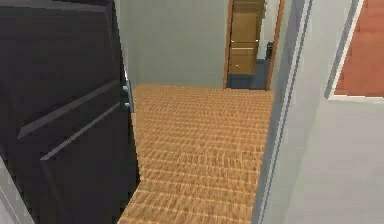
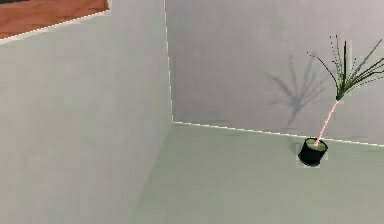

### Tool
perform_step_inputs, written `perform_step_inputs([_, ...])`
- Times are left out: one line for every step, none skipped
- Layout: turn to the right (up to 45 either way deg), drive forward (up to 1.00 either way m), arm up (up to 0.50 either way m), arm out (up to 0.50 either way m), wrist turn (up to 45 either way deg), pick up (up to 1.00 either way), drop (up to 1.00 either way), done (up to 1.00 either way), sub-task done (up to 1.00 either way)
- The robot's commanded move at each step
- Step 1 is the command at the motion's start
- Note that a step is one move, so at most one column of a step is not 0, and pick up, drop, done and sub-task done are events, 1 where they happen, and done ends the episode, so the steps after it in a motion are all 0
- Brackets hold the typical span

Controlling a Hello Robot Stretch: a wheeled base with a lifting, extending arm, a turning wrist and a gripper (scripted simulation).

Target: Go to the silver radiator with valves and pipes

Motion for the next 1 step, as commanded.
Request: perform_step_inputs([0.0,0.30,0.00,0.00,0.0,0.00,0.00,0.00,0.00])
